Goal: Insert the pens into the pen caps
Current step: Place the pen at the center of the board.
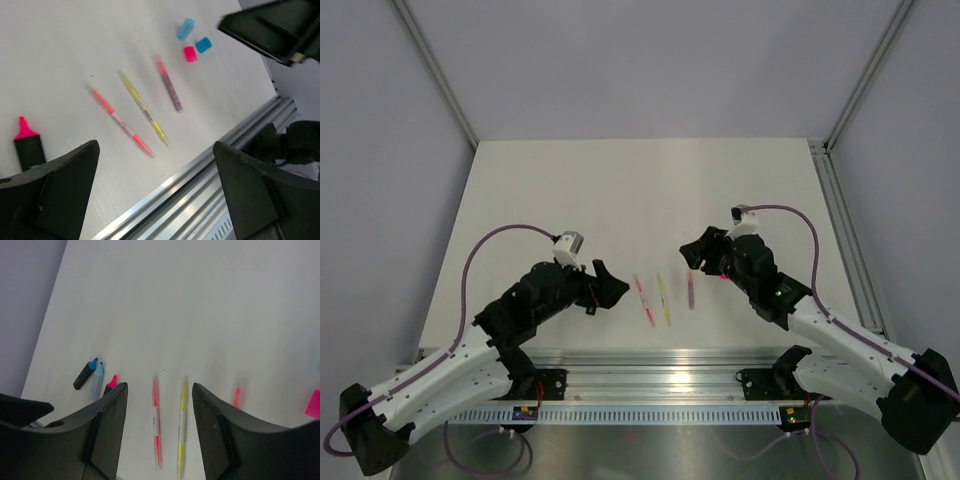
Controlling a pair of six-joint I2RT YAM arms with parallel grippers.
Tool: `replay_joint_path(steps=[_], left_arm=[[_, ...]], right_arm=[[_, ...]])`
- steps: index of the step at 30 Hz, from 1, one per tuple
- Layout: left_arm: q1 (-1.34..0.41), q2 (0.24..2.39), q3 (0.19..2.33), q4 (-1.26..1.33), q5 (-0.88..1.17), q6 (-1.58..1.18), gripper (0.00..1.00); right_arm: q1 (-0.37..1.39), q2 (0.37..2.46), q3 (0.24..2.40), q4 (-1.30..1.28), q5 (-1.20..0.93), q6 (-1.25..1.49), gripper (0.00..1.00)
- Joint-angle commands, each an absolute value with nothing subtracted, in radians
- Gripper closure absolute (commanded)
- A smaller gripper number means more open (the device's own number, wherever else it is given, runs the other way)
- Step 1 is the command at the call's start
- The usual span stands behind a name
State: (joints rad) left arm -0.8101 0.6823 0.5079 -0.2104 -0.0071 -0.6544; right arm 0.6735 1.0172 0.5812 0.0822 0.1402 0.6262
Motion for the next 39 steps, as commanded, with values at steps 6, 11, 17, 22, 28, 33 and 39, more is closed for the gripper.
replay_joint_path(steps=[6,11,17,22,28,33,39], left_arm=[[-0.813,0.692,0.557,-0.449,-0.290,-0.725,0.01],[-0.813,0.672,0.554,-0.503,-0.366,-0.778,0.01],[-0.813,0.652,0.535,-0.564,-0.490,-0.824,0.03],[-0.810,0.672,0.528,-0.525,-0.620,-0.850,0.32],[-0.766,0.805,0.555,-0.493,-0.600,-0.815,0.51],[-0.742,0.951,0.571,-0.489,-0.601,-0.798,0.49],[-0.719,1.048,0.571,-0.410,-0.555,-0.749,0.48]], right_arm=[[0.669,0.781,0.614,-0.251,0.092,0.598,0.24],[0.669,0.670,0.595,-0.282,0.078,0.592,0.23],[0.667,0.630,0.568,-0.302,0.046,0.595,0.24],[0.667,0.617,0.543,-0.275,0.023,0.597,0.28],[0.667,0.598,0.529,-0.273,0.017,0.589,0.32],[0.669,0.568,0.494,-0.267,0.012,0.598,0.33],[0.669,0.554,0.477,-0.265,0.005,0.603,0.34]])
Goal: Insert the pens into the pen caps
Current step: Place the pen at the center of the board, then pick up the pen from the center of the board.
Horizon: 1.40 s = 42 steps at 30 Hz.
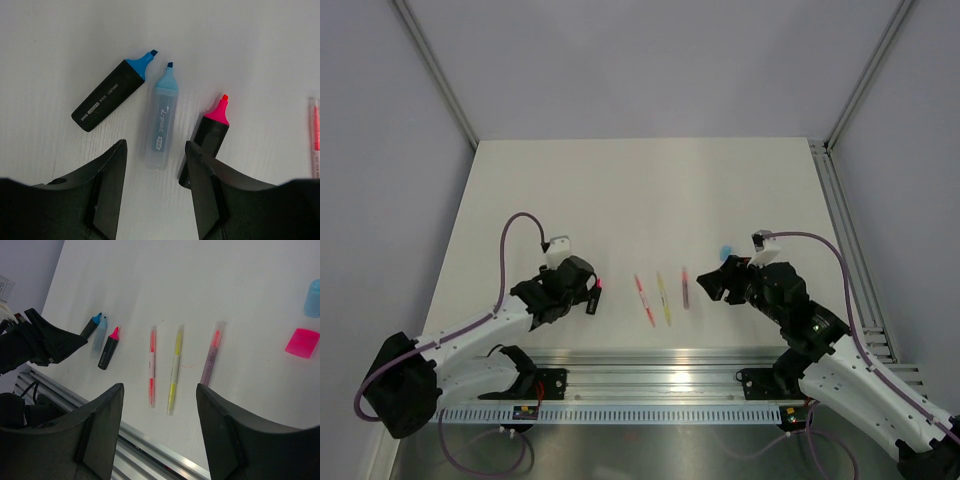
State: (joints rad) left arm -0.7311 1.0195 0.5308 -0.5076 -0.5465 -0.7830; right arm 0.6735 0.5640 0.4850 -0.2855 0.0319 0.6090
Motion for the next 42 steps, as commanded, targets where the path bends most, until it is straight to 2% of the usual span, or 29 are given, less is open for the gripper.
replay_joint_path(steps=[1,14,30,32,37,38,40,41,42], left_arm=[[-0.715,1.077,0.572,-0.404,-0.552,-0.744,0.48],[-0.686,1.218,0.529,-0.272,-0.459,-0.710,0.50],[-0.653,1.243,0.482,-0.235,-0.431,-0.745,0.57],[-0.653,1.250,0.480,-0.239,-0.439,-0.755,0.65],[-0.653,1.269,0.489,-0.253,-0.452,-0.770,0.69],[-0.653,1.270,0.492,-0.255,-0.454,-0.772,0.77],[-0.653,1.272,0.495,-0.256,-0.469,-0.773,0.85],[-0.653,1.270,0.497,-0.259,-0.472,-0.770,0.95],[-0.653,1.260,0.499,-0.258,-0.476,-0.767,0.99]], right_arm=[[0.667,0.555,0.477,-0.264,0.003,0.604,0.34],[0.667,0.558,0.463,-0.250,-0.025,0.617,0.35],[0.669,0.598,0.465,-0.219,-0.040,0.629,0.36],[0.669,0.598,0.468,-0.219,-0.043,0.630,0.36],[0.669,0.584,0.476,-0.227,-0.046,0.634,0.36],[0.669,0.578,0.479,-0.229,-0.045,0.634,0.36],[0.669,0.575,0.480,-0.232,-0.044,0.634,0.36],[0.669,0.577,0.482,-0.230,-0.044,0.632,0.36],[0.669,0.580,0.482,-0.227,-0.041,0.630,0.36]])
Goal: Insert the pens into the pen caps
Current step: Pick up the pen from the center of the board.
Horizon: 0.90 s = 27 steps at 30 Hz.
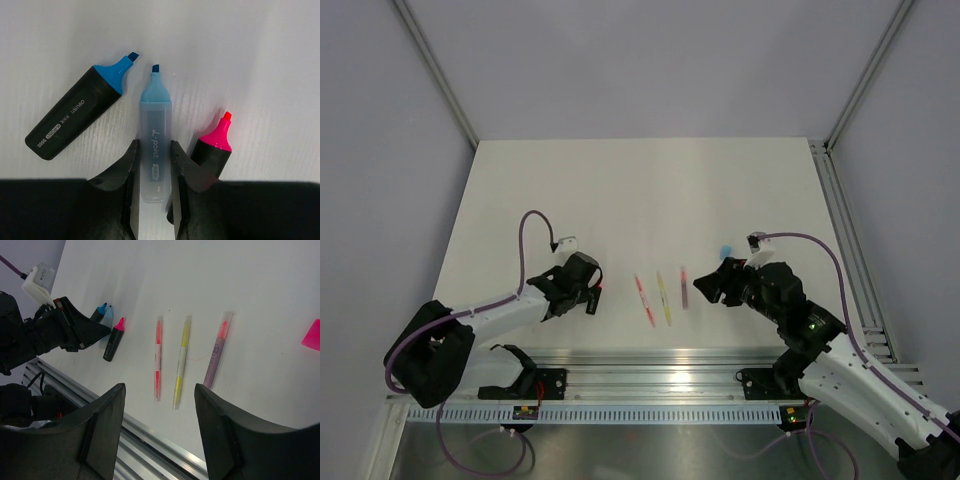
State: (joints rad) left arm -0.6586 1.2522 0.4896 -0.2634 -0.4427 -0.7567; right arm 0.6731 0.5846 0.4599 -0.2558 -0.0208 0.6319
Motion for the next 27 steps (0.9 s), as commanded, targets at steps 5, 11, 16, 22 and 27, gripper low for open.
replay_joint_path(steps=[5,11,16,22,27], left_arm=[[-0.678,1.180,0.544,-0.271,-0.488,-0.698,1.00],[-0.802,1.097,0.644,-0.391,-0.615,-0.676,1.00],[-0.902,0.994,0.654,-0.388,-0.674,-0.638,1.00],[-0.991,0.850,0.574,-0.119,-0.468,-0.569,1.00],[-1.046,0.864,0.591,-0.016,-0.404,-0.535,1.00]], right_arm=[[0.669,0.632,0.460,-0.164,-0.031,0.626,0.36],[0.667,0.643,0.394,-0.012,-0.034,0.682,0.33],[0.669,0.583,0.402,0.031,-0.041,0.719,0.30],[0.669,0.681,0.459,0.130,-0.158,0.742,0.27],[0.684,0.805,0.514,0.176,-0.201,0.733,0.22]])
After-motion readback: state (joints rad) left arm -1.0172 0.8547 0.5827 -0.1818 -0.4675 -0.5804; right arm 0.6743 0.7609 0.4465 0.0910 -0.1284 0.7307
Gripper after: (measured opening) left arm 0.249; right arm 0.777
